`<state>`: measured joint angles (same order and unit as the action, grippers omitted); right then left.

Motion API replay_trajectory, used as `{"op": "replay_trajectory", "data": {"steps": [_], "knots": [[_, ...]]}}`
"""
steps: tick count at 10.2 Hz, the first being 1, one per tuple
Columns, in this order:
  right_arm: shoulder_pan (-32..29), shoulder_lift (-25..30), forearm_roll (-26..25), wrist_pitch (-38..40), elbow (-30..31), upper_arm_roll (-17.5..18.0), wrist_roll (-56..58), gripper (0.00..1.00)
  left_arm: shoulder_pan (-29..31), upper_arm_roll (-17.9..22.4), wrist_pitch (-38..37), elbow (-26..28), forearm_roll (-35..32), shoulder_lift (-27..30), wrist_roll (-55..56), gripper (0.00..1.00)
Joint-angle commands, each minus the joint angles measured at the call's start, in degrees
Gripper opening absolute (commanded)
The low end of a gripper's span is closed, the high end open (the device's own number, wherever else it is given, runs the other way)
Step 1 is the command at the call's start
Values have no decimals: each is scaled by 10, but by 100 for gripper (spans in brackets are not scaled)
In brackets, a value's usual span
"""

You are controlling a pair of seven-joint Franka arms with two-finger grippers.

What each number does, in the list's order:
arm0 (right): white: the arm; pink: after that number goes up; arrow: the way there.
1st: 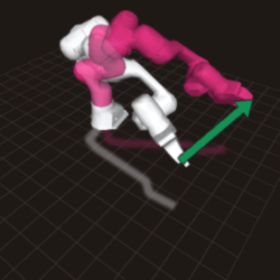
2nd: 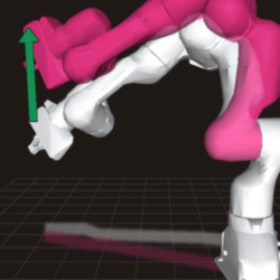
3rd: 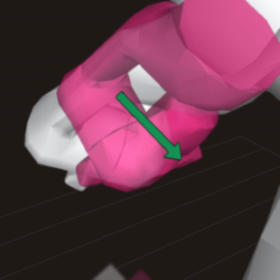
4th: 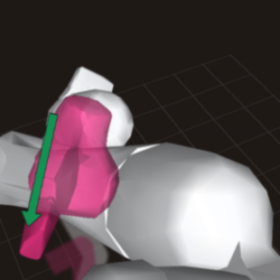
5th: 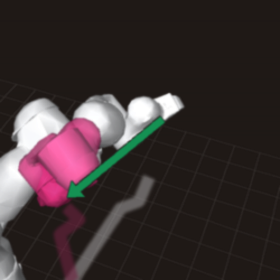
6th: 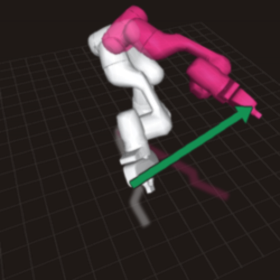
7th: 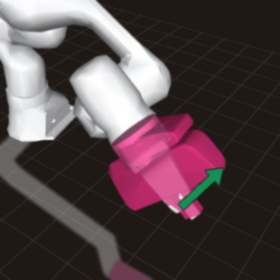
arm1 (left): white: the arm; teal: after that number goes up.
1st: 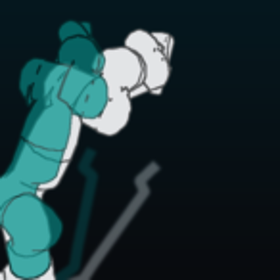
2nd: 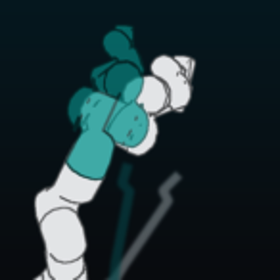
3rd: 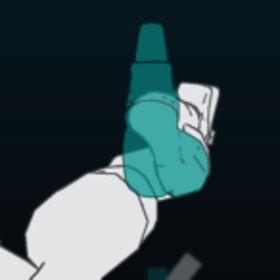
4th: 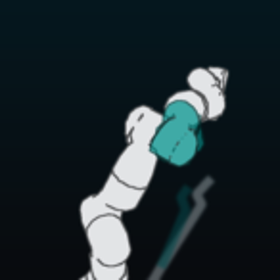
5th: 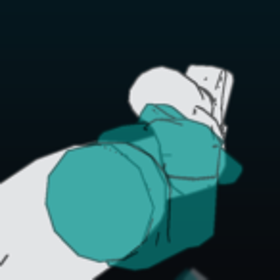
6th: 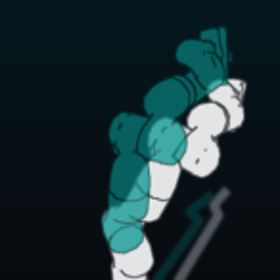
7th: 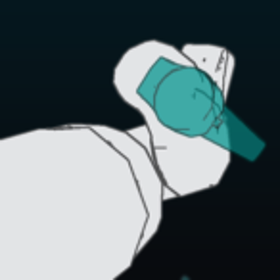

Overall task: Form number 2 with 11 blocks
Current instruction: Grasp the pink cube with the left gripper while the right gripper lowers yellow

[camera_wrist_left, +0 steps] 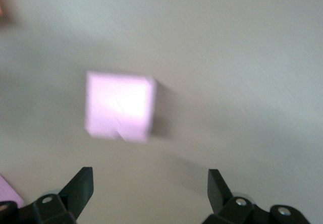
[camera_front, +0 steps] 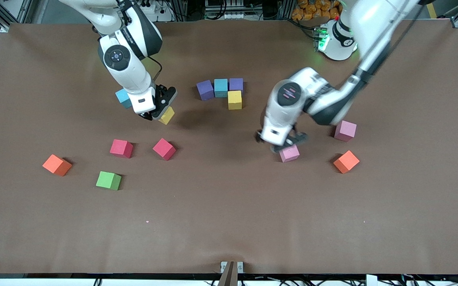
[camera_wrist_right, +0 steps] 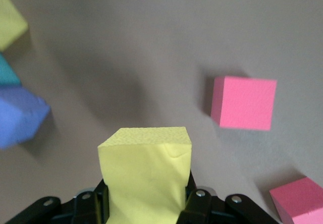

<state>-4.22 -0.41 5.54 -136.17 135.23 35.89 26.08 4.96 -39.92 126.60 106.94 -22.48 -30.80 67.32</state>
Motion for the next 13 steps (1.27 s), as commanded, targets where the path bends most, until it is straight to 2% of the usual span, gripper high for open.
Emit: {"op": "replay_trajectory", "data": {"steps": [1,4,5,6,7,8,9,10,13], "knots": [[46,-48,5,12,-74,7,-166,32,56,-9,41,20,-12,-19,-90,100],[141,-94,-3,3,-134,1,-412,31,54,-7,76,17,-8,-45,-89,100],[164,-133,-6,3,-165,-2,-482,31,51,-7,93,17,-14,-57,-74,100],[207,-179,-29,4,-204,-20,-559,31,41,-3,103,17,-21,-67,-72,100],[287,-221,-99,11,-253,-89,-626,31,40,6,103,20,-43,-68,-71,100],[352,-260,-134,16,-289,-140,-681,31,40,7,103,22,-56,-69,-72,100],[379,-294,-137,17,-329,-158,-712,31,43,7,103,21,-63,-71,-75,100],[381,-317,-134,15,-351,-161,-719,31,48,7,100,20,-65,-66,-76,100],[382,-337,-131,10,-350,-164,-754,31,54,7,75,17,-65,-44,-69,100]]}}
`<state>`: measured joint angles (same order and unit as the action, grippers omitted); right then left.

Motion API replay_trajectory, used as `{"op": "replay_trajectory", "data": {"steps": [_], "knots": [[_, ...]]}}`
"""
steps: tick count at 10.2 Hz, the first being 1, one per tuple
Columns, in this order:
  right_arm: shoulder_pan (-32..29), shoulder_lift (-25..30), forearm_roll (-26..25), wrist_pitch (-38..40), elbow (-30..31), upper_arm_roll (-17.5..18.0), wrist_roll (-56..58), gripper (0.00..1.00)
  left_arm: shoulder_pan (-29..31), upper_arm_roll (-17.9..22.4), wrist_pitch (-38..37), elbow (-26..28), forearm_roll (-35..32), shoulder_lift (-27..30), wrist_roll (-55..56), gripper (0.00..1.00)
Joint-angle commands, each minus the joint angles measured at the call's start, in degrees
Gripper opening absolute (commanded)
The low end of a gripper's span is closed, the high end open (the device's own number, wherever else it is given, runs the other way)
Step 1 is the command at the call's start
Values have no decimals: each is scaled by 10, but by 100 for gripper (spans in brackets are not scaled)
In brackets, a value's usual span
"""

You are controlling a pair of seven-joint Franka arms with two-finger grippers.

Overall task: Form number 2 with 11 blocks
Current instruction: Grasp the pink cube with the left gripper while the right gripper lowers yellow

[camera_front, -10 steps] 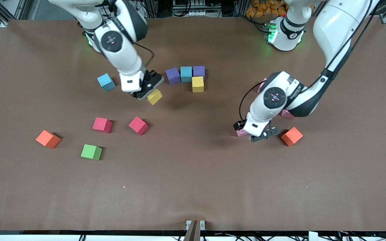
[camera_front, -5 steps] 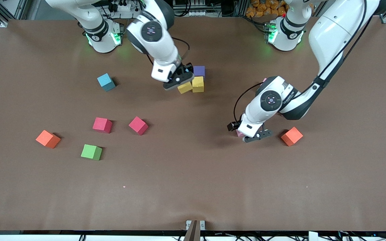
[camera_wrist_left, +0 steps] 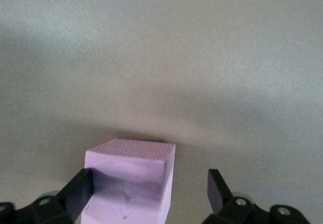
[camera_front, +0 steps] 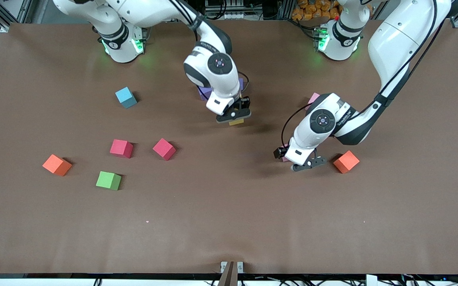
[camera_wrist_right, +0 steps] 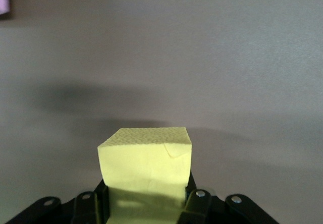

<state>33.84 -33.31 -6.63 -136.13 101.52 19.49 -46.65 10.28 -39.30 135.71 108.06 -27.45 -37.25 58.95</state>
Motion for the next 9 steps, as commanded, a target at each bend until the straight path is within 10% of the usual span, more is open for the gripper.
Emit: {"op": "replay_trajectory", "data": {"steps": [1,9], "knots": [[2,-5,-8,7,-7,0,-35,31,1,1,-19,7,-16,20,15,100],[48,6,-71,-34,45,-23,-147,31,-12,1,-19,12,-16,-7,55,100]]}}
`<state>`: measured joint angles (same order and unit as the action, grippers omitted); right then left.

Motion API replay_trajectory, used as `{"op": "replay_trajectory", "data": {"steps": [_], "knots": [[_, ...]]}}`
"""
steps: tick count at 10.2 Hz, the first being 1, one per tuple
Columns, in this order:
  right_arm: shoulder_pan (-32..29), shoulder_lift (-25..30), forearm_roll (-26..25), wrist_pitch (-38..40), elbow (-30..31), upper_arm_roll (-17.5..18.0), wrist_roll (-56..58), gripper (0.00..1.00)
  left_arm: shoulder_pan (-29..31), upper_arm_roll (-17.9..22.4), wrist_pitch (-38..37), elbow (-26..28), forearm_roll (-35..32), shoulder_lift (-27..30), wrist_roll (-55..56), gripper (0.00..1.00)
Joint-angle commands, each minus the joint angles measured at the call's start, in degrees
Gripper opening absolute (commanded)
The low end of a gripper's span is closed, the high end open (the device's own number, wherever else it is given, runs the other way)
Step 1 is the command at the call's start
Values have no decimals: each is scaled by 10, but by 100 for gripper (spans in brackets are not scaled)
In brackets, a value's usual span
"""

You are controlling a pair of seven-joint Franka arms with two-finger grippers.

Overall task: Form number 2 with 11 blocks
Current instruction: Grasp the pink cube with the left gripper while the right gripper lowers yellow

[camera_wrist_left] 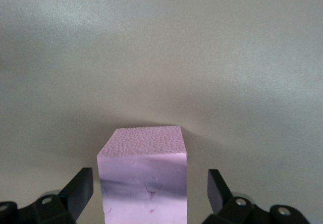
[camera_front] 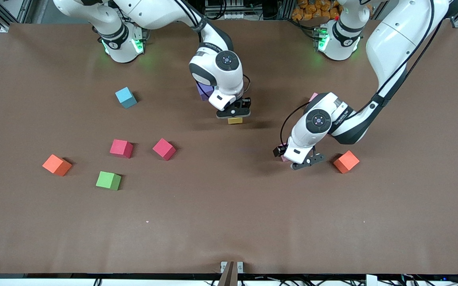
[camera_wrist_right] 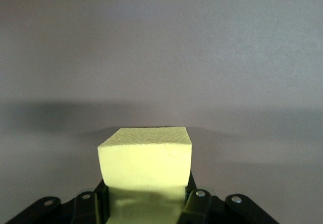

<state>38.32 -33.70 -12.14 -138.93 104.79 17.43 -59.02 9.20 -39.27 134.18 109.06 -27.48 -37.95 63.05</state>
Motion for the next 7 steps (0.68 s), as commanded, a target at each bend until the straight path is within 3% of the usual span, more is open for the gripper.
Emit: {"op": "replay_trajectory", "data": {"steps": [1,2,3,4,5,7], "knots": [[4,9,-15,-8,12,-2,-30,31,-1,1,-4,2,-15,-1,14,100],[3,6,-15,-23,13,-2,-35,31,-1,1,-4,3,-15,-2,15,100],[3,4,-15,-29,14,-2,-40,31,-1,2,-4,4,-15,-6,17,93],[4,3,-15,-29,15,-2,-40,31,-1,1,-5,5,-15,-7,18,53],[5,3,-18,-30,17,-2,-39,31,-1,2,-5,6,-14,-8,19,30],[6,0,-34,-30,24,-2,-39,31,1,2,-5,5,-14,-6,21,25]]}}
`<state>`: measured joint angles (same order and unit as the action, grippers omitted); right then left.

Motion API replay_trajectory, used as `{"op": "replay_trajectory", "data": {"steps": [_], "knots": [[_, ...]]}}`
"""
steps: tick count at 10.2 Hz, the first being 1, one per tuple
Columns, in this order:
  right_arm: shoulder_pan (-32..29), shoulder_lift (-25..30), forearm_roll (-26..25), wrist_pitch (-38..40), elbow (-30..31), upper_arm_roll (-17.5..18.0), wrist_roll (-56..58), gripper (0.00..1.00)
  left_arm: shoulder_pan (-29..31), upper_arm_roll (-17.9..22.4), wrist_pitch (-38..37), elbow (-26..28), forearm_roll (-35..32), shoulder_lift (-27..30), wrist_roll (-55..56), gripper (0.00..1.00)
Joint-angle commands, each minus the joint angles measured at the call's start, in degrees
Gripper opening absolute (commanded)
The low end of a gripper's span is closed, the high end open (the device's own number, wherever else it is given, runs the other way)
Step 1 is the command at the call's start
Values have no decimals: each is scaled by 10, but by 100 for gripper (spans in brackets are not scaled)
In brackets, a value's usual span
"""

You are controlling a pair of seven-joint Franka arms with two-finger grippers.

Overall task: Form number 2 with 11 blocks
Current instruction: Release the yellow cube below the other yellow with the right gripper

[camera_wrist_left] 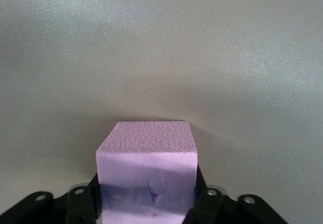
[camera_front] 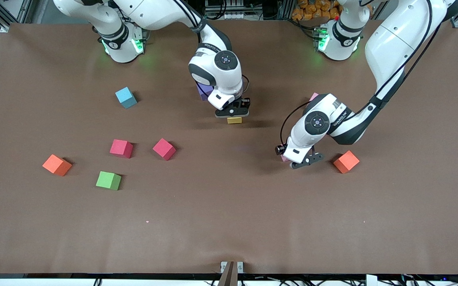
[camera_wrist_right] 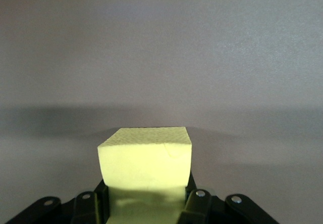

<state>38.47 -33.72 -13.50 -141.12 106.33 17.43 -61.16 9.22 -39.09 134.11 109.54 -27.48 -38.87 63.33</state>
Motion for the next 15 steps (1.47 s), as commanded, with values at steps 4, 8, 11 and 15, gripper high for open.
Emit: {"op": "replay_trajectory", "data": {"steps": [4,8,11,15], "knots": [[4,-8,-16,-34,8,-2,-24,31,9,-1,-24,-5,-12,14,43,13],[3,-13,-18,-33,7,-2,-24,31,10,-1,-24,-6,-6,19,59,9],[4,-13,-17,-33,7,-1,-24,31,10,-2,-24,-6,-6,19,66,9],[3,-11,-16,-33,8,-2,-23,100,10,-1,-24,-6,-6,21,68,9]]}}
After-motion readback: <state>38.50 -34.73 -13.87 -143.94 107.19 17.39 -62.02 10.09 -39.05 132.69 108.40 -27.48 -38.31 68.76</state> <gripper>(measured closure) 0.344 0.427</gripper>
